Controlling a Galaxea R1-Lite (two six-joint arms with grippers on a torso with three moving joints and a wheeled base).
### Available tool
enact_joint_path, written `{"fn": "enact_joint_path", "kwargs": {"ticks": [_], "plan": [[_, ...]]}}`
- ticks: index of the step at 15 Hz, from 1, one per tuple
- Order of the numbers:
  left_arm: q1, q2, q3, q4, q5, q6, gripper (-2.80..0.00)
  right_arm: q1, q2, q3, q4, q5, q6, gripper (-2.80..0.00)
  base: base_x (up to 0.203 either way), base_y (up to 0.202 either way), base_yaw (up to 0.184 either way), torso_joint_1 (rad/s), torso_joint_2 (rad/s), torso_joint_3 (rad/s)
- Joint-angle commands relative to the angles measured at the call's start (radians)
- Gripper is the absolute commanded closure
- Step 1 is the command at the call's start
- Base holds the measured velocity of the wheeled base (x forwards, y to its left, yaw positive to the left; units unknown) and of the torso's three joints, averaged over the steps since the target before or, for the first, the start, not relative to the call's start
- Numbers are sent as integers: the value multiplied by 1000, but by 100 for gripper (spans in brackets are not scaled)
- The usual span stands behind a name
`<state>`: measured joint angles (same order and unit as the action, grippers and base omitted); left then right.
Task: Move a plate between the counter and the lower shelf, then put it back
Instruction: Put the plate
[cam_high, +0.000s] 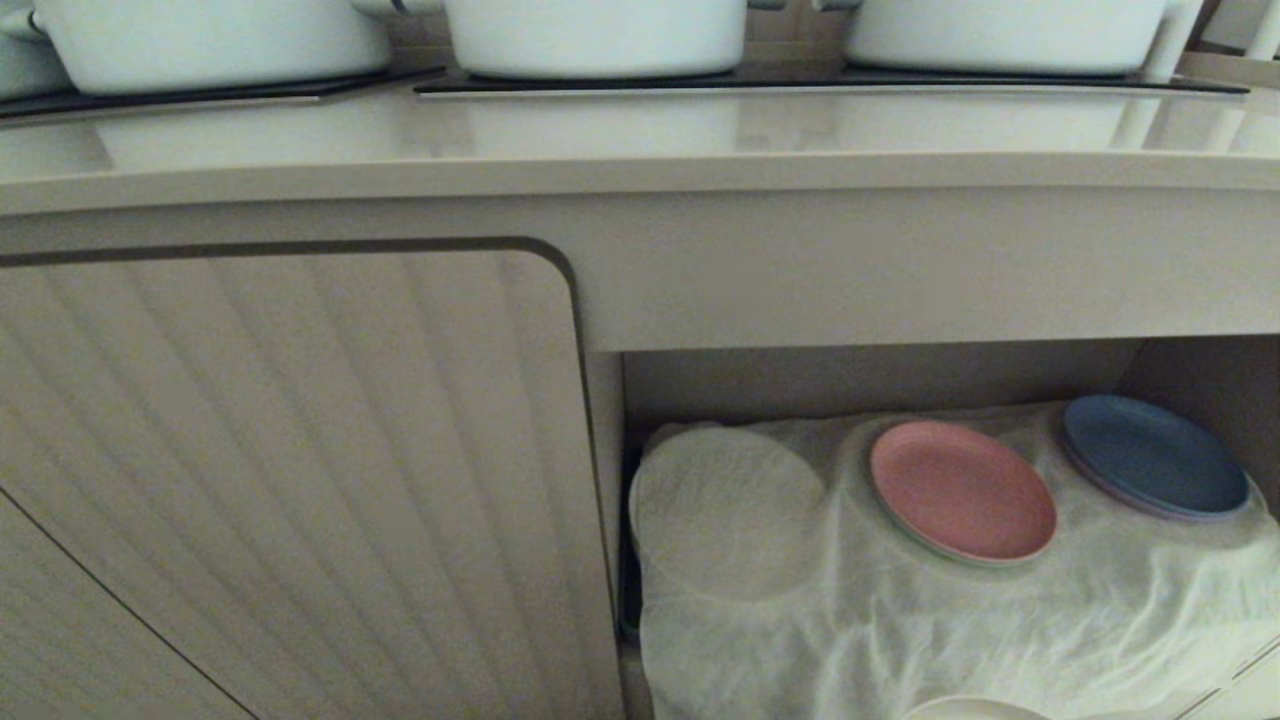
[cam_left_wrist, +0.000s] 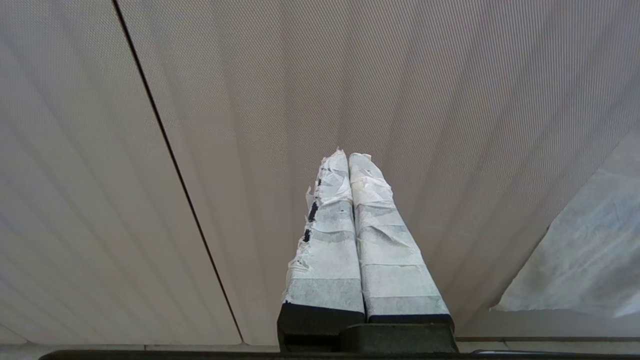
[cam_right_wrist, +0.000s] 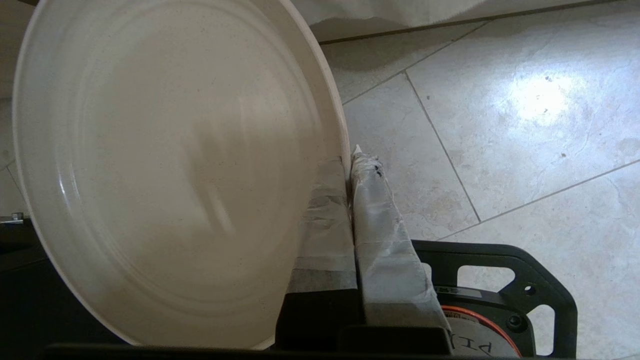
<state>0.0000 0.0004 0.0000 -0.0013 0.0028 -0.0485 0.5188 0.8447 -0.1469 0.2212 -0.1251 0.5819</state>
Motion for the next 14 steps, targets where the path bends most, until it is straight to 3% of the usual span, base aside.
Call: {"fn": "enact_joint_path", "kwargs": {"ticks": [1,14], "plan": [[0,0,0,0,0,-1,0,3,8,-3,1,1,4,0,0,0,0,0,0,0],[0,0,0,0,0,-1,0,24,16,-5,-2,15,5,0,0,0,0,0,0,0]]}}
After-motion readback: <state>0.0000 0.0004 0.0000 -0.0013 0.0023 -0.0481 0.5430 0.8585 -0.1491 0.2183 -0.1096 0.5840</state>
